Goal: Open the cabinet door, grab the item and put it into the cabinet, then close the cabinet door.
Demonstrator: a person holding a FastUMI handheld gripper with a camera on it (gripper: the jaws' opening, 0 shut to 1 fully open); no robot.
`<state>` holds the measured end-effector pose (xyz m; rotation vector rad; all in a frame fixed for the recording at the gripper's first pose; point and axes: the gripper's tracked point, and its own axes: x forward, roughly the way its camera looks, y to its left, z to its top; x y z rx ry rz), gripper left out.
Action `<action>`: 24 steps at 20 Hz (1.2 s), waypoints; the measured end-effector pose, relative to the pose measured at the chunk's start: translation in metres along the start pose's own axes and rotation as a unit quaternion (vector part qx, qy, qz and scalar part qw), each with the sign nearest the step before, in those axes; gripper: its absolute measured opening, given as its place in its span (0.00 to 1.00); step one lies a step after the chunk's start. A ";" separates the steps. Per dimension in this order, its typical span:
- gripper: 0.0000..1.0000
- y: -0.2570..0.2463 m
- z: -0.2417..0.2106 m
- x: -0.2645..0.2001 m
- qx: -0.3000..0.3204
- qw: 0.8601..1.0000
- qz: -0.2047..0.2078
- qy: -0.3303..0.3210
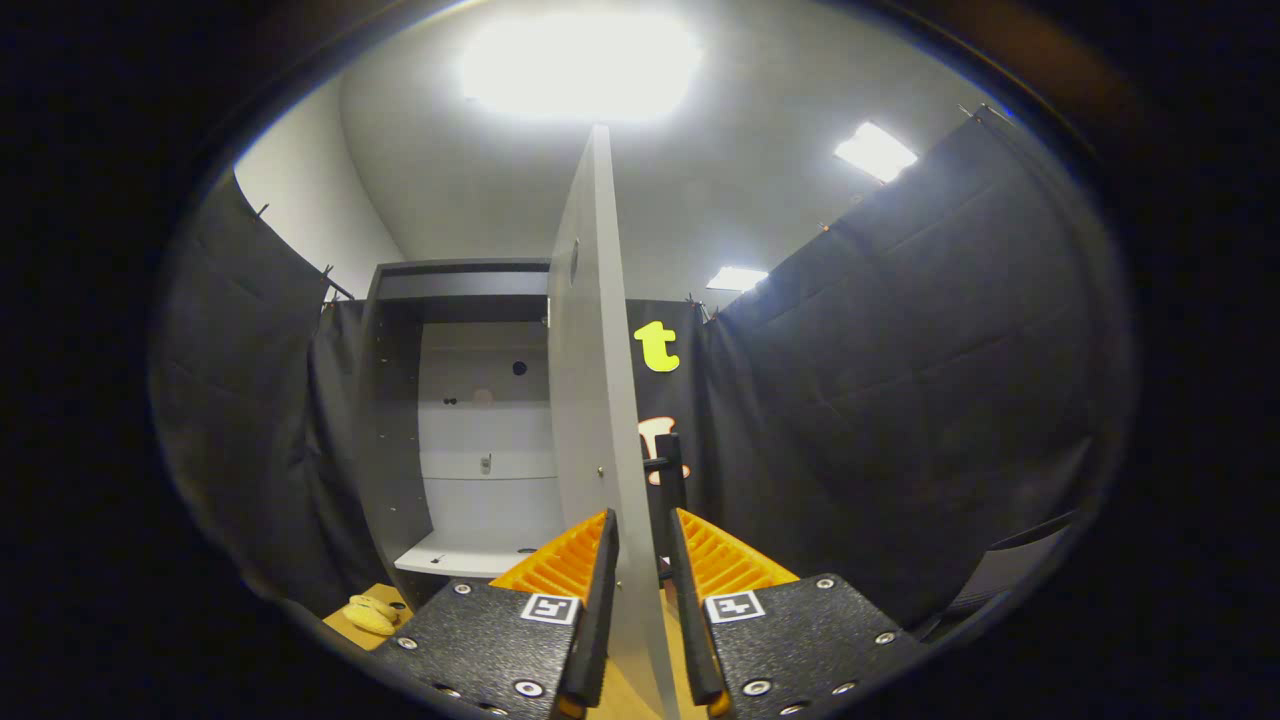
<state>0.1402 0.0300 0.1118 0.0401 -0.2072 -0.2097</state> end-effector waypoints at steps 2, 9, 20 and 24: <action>0.70 0.028 -0.027 -0.005 0.005 0.999 0.025 0.021; 0.93 0.100 -0.118 -0.022 0.022 0.994 0.074 0.075; 0.94 0.200 -0.259 -0.065 0.015 0.974 0.157 0.160; 0.94 0.222 -0.306 -0.077 -0.005 0.966 0.177 0.189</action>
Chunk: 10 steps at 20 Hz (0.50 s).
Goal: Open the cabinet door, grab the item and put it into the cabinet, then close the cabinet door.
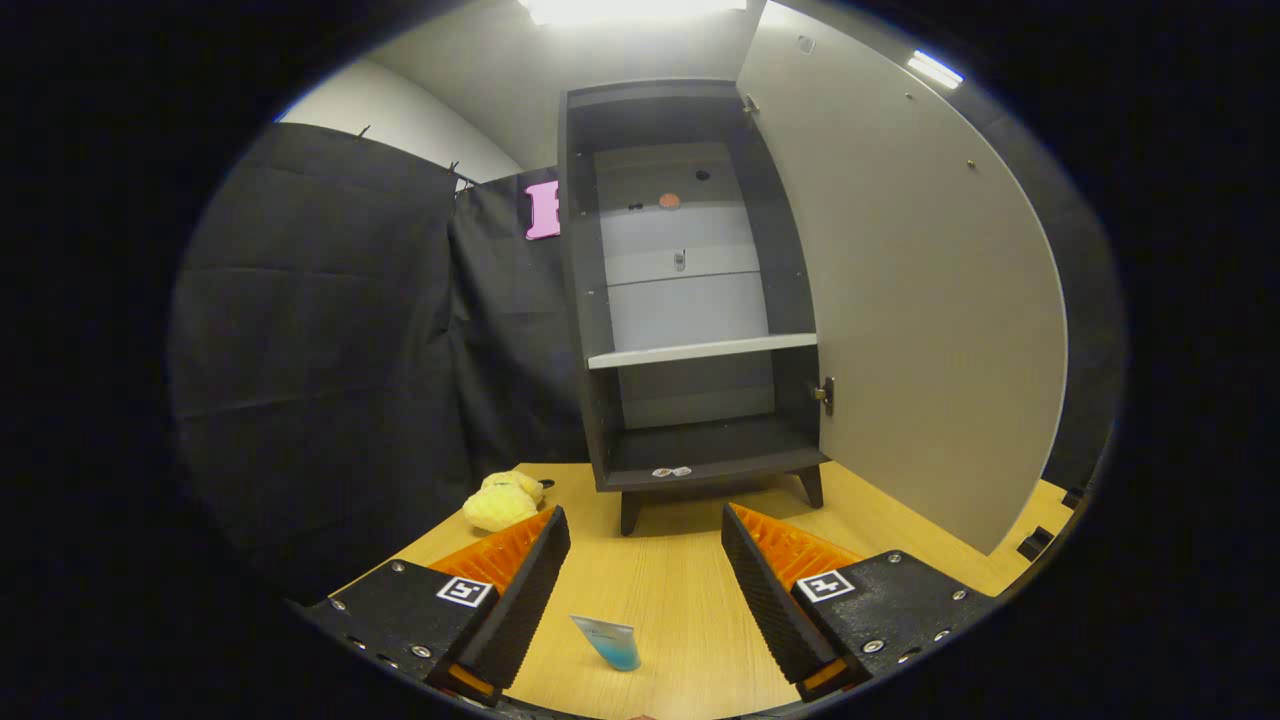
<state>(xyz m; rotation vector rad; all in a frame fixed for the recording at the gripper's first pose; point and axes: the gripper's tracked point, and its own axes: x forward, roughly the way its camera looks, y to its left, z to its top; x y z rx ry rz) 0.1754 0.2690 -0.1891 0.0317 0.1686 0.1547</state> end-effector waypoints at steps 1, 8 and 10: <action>0.94 0.003 -0.012 0.005 -0.006 1.000 -0.002 0.009; 0.95 0.013 -0.093 0.028 -0.005 0.996 -0.023 0.084; 0.95 0.017 -0.090 0.035 -0.009 0.997 -0.022 0.073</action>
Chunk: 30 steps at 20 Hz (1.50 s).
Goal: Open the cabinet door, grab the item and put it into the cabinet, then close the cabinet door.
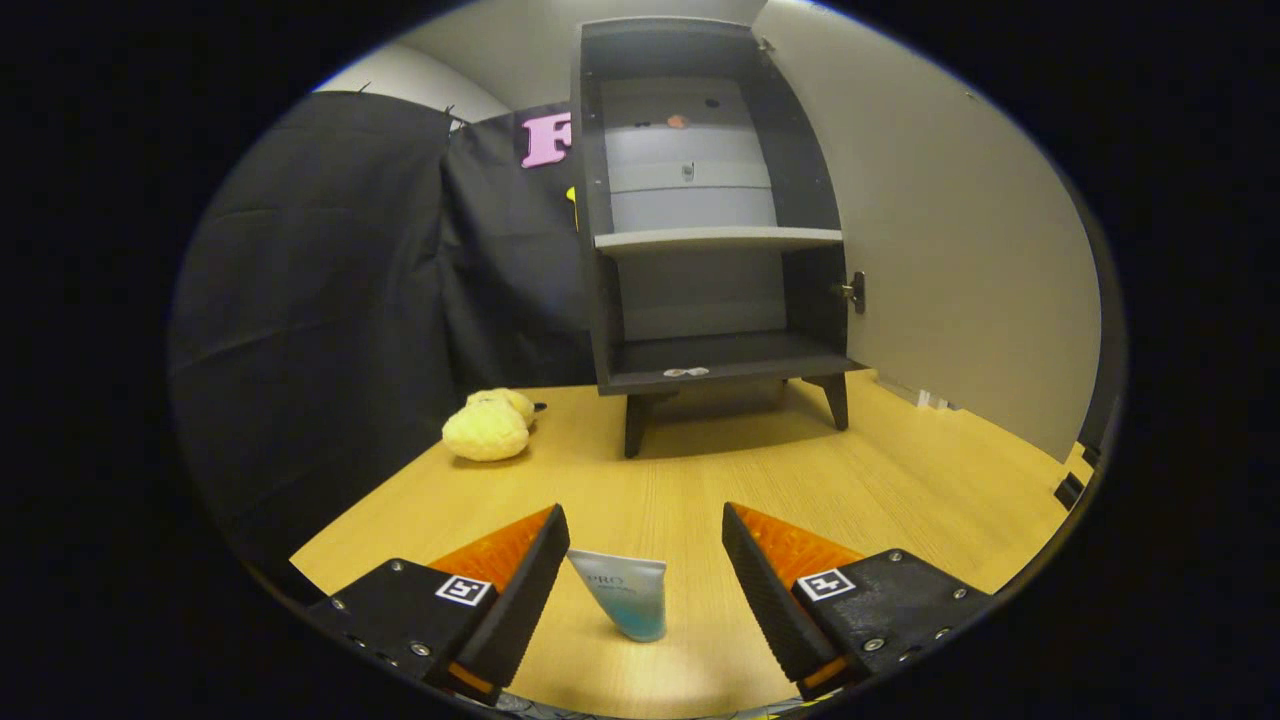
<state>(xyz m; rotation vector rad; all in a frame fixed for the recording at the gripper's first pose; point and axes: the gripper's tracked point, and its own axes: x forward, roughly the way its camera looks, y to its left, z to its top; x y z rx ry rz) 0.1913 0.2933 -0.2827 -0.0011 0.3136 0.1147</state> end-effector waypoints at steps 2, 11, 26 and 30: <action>0.96 0.006 -0.002 -0.001 -0.011 1.000 0.006 0.003; 0.95 0.002 -0.018 0.005 0.001 1.000 -0.020 0.022; 0.51 -0.004 -0.008 0.012 -0.034 0.996 -0.003 0.078; 0.51 -0.011 0.047 0.021 -0.035 0.998 -0.001 0.051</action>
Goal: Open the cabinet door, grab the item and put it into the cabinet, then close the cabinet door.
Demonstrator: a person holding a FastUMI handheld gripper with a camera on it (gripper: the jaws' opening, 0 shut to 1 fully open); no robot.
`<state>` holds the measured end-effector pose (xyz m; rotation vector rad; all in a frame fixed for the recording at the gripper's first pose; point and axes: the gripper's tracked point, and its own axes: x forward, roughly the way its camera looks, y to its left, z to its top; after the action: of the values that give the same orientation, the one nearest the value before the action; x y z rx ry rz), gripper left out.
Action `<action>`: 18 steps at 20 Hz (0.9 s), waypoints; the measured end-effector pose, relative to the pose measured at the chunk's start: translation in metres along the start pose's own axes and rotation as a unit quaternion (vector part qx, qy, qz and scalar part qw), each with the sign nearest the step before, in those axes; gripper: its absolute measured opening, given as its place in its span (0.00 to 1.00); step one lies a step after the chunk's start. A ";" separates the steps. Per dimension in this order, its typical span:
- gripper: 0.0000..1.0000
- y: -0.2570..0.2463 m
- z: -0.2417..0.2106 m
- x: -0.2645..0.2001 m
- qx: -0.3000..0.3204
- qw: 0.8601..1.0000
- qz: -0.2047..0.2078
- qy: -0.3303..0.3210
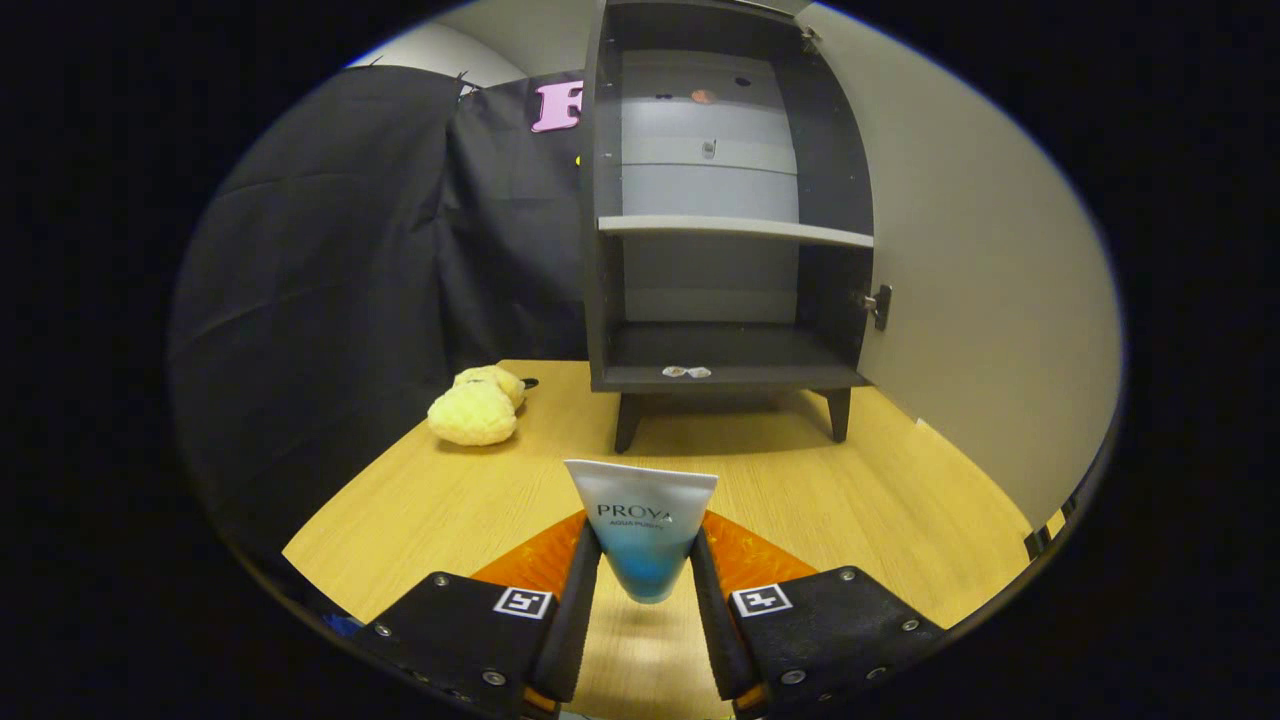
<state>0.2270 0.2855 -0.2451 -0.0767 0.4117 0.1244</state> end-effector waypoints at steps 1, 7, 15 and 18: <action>0.51 -0.003 0.014 0.001 -0.003 1.000 0.001 -0.009; 0.51 -0.021 0.099 0.013 -0.005 0.999 0.011 -0.050; 0.51 -0.044 0.199 0.038 0.004 0.997 0.030 -0.075; 0.51 -0.052 0.236 0.050 0.003 0.996 0.034 -0.088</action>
<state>0.3725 0.2628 -0.0476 -0.0459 0.2378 0.1952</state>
